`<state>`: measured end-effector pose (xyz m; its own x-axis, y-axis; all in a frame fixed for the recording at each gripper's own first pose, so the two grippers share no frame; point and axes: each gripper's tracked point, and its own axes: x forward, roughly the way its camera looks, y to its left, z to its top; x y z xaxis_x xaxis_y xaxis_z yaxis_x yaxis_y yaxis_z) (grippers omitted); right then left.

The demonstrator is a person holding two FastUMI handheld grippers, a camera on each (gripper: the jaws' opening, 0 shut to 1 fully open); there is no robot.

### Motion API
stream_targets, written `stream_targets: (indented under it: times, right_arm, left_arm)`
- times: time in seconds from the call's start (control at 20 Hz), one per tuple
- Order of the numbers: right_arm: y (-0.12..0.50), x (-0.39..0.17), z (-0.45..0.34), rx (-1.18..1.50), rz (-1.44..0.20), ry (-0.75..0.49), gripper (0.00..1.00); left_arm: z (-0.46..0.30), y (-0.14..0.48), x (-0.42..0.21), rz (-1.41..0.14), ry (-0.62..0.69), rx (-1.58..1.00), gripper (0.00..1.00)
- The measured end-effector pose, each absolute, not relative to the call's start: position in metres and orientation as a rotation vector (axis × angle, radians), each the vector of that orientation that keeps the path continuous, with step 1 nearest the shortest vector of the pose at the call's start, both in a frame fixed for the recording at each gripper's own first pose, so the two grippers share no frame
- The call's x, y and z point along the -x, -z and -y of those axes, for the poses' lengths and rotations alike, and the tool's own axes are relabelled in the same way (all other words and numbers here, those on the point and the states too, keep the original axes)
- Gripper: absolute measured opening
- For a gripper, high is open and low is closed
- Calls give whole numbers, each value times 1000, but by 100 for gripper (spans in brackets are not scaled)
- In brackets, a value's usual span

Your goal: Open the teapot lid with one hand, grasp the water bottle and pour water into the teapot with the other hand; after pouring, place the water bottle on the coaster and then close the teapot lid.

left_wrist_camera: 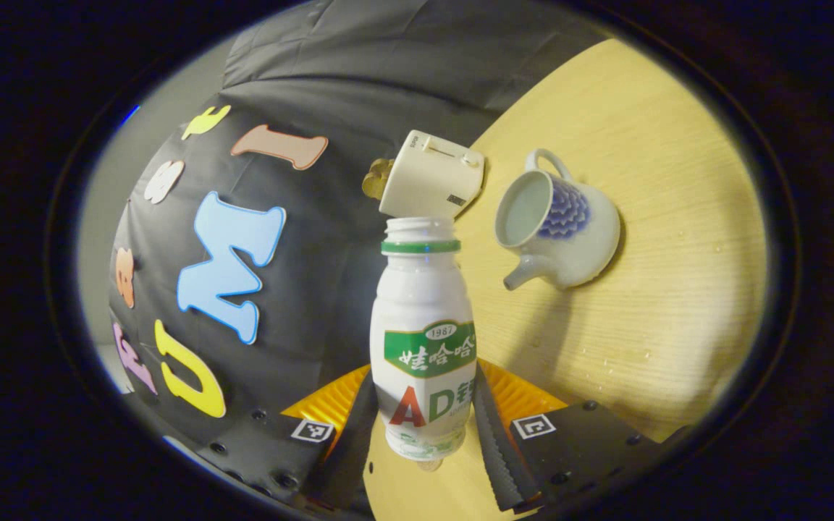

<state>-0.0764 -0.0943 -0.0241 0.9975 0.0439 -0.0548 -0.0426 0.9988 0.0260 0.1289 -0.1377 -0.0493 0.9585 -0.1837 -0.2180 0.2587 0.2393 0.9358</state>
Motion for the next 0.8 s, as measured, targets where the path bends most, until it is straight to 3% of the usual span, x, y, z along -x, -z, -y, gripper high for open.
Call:
stream_targets:
  times: [0.2,0.25,0.3,0.35,0.4,0.45,0.5,0.8]
  right_arm:
    - [27,77,95,-23,-61,-41,1]
    - [26,77,96,-22,-61,-40,1]
    - [27,77,97,-22,-61,-37,1]
    - [27,77,97,-24,-61,-37,1]
    - [26,77,98,-27,-59,-34,1]
    - [26,77,99,-29,-59,-33,1]
    - [25,77,99,-32,-58,-31,1]
    - [20,79,104,-42,-45,-21,1]
  left_arm:
    - [140,46,-129,-57,307,-1383,81]
    - [140,45,-131,-52,308,-1409,75]
    - [142,44,-134,-48,309,-1431,81]
    - [143,42,-135,-43,314,-1451,69]
    - [146,41,-138,-38,317,-1469,68]
    - [149,40,-139,-31,320,-1487,81]
    - [150,39,-139,-28,325,-1505,68]
    - [153,38,-140,-29,335,-1567,68]
